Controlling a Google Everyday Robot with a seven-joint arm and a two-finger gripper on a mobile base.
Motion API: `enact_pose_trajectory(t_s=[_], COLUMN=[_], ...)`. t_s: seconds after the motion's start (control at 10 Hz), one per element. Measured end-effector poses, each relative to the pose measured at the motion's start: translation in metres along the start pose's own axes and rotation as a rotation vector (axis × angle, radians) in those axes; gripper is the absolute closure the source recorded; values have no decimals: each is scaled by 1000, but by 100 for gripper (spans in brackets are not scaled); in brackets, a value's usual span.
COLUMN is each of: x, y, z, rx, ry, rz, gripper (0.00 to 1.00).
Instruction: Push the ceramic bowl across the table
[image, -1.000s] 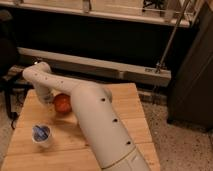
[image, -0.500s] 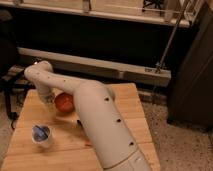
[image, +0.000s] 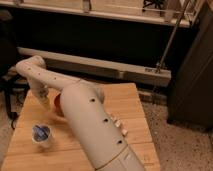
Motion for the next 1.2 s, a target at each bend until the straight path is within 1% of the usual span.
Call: enact_pose_trajectory(t_s=[0.3,0.6,0.8,0.9,1.0,1.2], x=[20,18,20,17,12,5], y=[-5,-7,-9,-17,-27,-42], z=[-6,-5,-3,6,9,12], rx=[-4,-4,-3,4,23,64], ry=[20,20,19,17,17,15], rz=[-10,-14,-10,-13,-25,-50], gripper=[50,50,50,50,51,55])
